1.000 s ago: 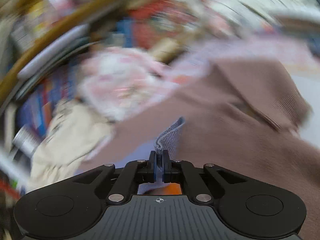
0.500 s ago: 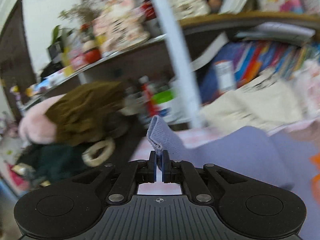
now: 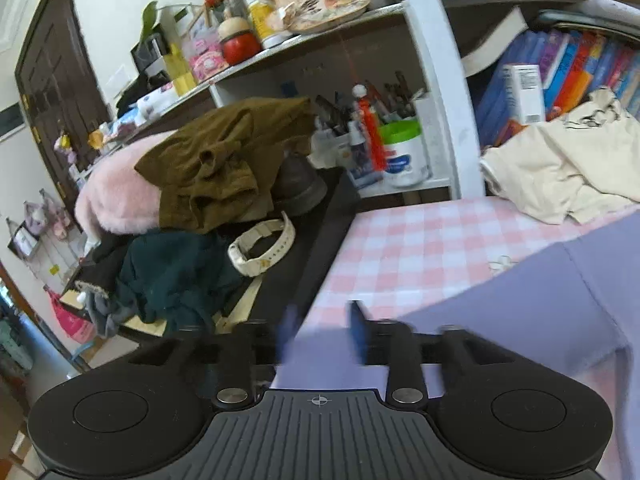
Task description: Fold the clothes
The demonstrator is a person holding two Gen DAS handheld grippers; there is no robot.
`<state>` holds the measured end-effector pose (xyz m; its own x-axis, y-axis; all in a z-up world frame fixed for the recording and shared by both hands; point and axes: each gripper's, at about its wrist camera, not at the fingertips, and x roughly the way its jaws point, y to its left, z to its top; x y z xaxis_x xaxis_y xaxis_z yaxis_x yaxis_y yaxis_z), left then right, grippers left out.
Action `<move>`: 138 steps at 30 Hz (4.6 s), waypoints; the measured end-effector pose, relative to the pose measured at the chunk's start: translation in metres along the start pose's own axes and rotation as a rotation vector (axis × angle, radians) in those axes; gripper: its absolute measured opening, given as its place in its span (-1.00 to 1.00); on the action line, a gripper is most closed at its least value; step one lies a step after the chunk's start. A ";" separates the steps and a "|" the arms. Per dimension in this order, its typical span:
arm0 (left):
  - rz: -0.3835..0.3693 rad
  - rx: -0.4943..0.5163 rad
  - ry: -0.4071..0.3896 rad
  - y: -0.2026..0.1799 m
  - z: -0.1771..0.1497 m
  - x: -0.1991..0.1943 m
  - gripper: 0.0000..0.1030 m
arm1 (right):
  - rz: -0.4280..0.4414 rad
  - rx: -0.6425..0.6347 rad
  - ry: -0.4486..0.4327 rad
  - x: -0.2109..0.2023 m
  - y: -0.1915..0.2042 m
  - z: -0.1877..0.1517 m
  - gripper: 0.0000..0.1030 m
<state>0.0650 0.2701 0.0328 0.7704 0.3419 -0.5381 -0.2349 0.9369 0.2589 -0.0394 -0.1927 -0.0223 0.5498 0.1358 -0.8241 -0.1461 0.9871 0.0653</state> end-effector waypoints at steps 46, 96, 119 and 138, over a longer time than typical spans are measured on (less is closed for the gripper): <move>-0.130 -0.095 0.204 -0.174 -0.088 -0.086 0.42 | -0.231 -0.014 -0.271 -0.015 -0.179 0.086 -0.92; -0.231 0.090 0.100 -0.115 -0.094 -0.103 0.42 | -0.068 0.002 -0.104 -0.010 -0.041 0.021 -0.06; -0.474 -0.063 0.231 -0.078 -0.115 -0.086 0.15 | -0.118 0.183 -0.055 -0.022 0.002 -0.041 -0.23; -0.532 -0.092 0.245 -0.079 -0.116 -0.090 -0.85 | -0.120 0.111 -0.066 -0.012 0.008 -0.028 -0.82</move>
<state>-0.0544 0.1736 -0.0328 0.6396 -0.1797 -0.7474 0.0871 0.9830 -0.1618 -0.0706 -0.1888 -0.0277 0.6111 0.0183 -0.7914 0.0135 0.9993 0.0335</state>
